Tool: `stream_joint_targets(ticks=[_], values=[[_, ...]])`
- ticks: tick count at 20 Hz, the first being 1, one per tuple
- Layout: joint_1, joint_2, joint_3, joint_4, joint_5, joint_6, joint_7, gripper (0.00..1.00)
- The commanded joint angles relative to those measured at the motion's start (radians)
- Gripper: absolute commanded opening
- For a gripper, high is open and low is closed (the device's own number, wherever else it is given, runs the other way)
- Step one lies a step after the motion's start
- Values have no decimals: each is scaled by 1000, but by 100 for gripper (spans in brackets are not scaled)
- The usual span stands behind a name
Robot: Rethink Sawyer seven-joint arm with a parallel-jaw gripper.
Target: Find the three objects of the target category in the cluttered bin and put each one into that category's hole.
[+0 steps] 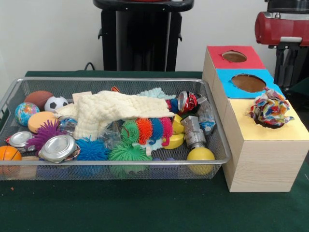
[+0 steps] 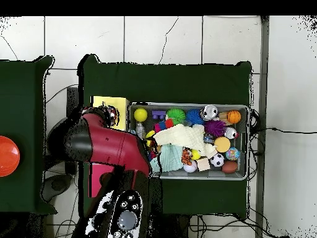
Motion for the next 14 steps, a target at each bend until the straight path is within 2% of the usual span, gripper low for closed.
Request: stream_joint_targets(ticks=[1, 5, 14], values=[[-52, 28, 88, 134, 34, -46, 256, 0], [-66, 36, 125, 181, 31, -118, 267, 0], [-79, 74, 164, 196, 32, -214, 278, 0]])
